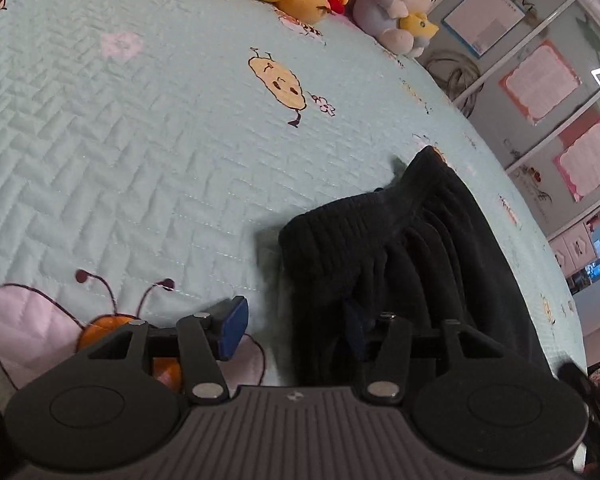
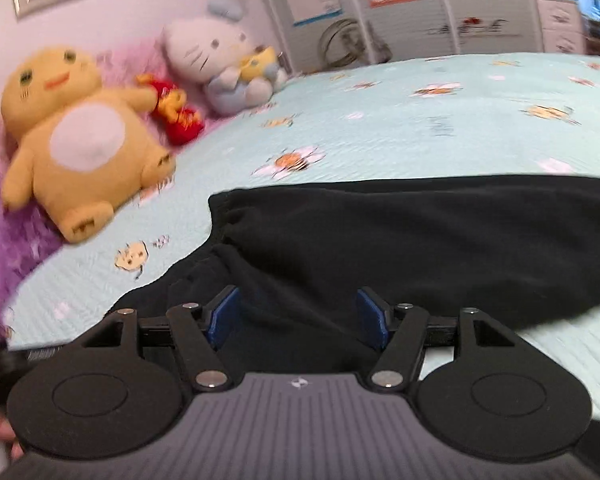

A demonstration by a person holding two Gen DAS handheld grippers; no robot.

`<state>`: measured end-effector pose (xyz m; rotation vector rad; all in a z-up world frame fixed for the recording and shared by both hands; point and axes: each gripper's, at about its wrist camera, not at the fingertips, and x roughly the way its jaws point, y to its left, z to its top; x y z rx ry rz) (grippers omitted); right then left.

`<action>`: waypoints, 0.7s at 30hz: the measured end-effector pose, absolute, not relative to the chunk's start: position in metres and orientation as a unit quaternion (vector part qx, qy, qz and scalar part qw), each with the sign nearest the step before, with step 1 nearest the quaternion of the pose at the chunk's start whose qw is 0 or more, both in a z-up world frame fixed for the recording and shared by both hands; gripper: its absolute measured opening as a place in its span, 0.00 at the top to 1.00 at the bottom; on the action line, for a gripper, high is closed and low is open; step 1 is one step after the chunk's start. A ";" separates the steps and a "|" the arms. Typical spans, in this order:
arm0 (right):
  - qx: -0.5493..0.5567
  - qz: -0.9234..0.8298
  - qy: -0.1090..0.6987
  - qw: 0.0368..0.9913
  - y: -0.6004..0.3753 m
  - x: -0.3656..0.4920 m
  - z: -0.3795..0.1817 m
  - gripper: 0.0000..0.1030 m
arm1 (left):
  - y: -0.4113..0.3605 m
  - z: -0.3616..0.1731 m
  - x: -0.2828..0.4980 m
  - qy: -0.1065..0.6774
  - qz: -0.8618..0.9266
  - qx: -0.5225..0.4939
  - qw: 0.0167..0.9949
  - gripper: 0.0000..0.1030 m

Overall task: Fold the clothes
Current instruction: 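Grasp the garment edge with the right gripper while the left gripper holds the stack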

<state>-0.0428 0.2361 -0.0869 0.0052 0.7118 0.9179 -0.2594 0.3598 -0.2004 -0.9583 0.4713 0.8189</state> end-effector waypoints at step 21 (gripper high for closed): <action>-0.132 0.385 0.386 0.828 0.432 0.045 -0.155 0.66 | 0.330 -0.214 -0.271 0.165 0.395 -0.400 0.811 0.87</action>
